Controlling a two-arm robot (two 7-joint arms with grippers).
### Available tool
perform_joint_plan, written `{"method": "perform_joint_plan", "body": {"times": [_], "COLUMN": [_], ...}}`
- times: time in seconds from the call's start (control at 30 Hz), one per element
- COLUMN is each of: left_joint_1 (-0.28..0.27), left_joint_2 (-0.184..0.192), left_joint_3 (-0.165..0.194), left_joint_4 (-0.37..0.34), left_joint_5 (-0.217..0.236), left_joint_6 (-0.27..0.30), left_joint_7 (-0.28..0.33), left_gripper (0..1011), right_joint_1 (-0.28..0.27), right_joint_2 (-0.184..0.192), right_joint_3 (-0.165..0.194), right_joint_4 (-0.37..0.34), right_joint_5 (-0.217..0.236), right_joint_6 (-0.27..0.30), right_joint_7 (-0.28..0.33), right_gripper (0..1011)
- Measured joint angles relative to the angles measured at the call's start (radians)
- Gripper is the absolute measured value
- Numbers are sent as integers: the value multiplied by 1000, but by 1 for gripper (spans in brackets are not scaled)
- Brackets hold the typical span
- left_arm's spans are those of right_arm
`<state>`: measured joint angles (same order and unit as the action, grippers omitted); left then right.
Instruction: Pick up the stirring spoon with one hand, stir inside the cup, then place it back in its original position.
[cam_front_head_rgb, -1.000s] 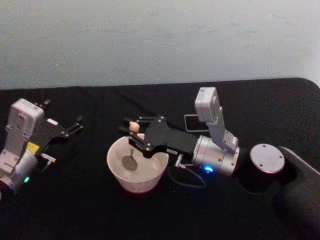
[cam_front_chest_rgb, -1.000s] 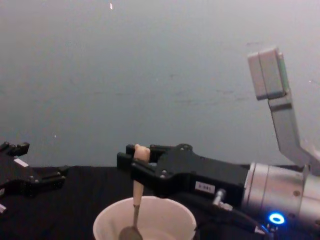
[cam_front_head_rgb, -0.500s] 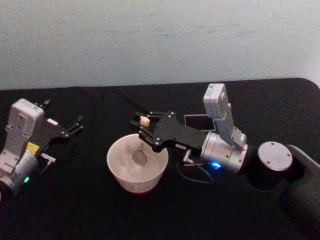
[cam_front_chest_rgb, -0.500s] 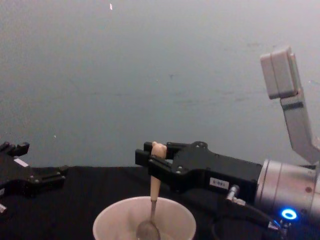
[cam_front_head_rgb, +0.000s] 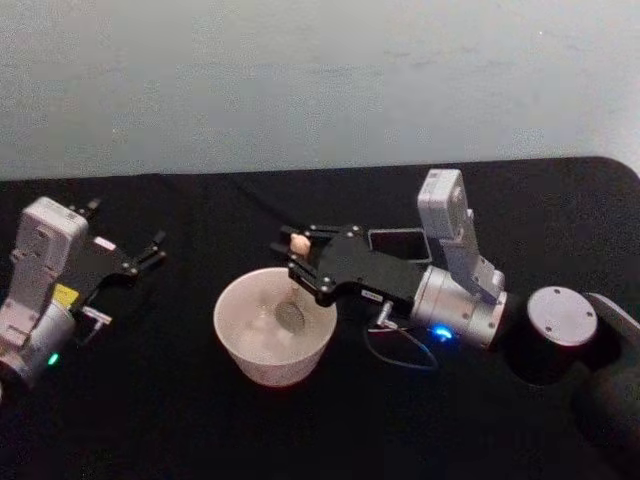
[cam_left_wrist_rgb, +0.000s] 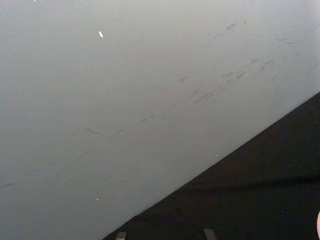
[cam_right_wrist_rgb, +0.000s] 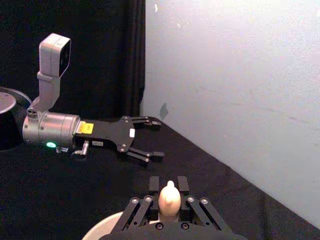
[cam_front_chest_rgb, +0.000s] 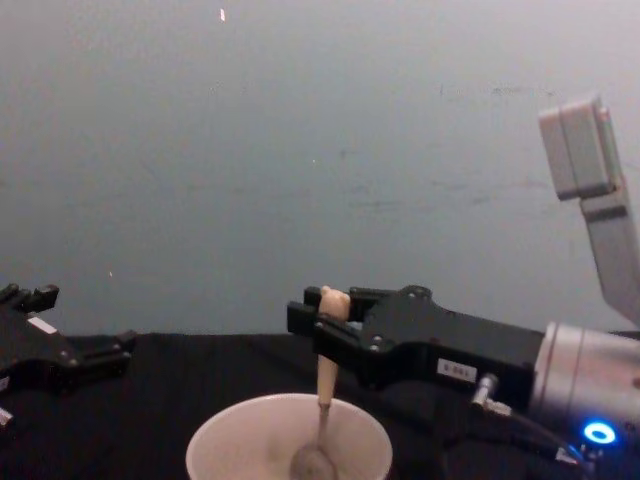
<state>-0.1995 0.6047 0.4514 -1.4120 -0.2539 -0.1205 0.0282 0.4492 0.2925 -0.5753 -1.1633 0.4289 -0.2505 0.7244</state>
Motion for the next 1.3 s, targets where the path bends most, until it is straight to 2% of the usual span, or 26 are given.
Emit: {"method": "perform_joint_plan", "body": {"times": [0.27,0.47,0.67,0.97,1.3], "left_joint_1": [0,0,0,0,0], "left_joint_2": [0,0,0,0,0], "left_joint_3": [0,0,0,0,0], "left_joint_4": [0,0,0,0,0], "left_joint_5": [0,0,0,0,0], "left_joint_6": [0,0,0,0,0], "left_joint_7": [0,0,0,0,0], "left_gripper": [1001,1001,1001,1001,1001], "right_joint_1": [-32,-64,-84,-65,-5], "right_joint_2": [35,65,80,47,-17], "right_joint_3": [8,10,-4,-36,-57], "right_joint_4": [-54,-111,-152,-132,-34], "right_joint_5": [2,20,39,43,30], "right_joint_6": [22,42,55,45,5], "right_joint_7": [-2,7,27,41,44], "right_gripper": [212,212,212,212,212]}}
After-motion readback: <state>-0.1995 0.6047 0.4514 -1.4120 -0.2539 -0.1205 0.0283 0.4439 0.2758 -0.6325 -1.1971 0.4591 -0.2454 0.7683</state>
